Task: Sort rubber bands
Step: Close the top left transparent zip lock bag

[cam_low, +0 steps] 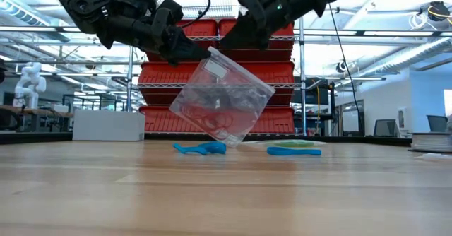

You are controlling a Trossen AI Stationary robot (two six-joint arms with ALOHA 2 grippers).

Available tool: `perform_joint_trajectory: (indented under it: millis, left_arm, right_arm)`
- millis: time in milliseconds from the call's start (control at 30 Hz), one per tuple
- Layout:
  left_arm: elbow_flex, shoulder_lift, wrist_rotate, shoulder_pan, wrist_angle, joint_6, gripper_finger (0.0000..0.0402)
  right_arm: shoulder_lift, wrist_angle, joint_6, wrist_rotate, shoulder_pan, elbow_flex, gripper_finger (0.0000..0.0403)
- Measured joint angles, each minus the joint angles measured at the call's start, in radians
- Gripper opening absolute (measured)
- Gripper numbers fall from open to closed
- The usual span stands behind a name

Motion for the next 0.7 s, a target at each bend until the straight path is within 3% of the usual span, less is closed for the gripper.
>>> perform_joint_trajectory:
  millis: [300,700]
  left_arm:
    - [0.000,0.000,0.000,0.000,0.001,0.000,0.0000]
    - [0.000,0.000,-0.002,0.001,-0.002,-0.001,0.0000]
  right_arm:
    - [0.035,0.026,-0.018,-0.003,-0.001,0.000,0.0118]
    - [0.037,0.040,-0.018,-0.003,-0.001,0.000,0.0011]
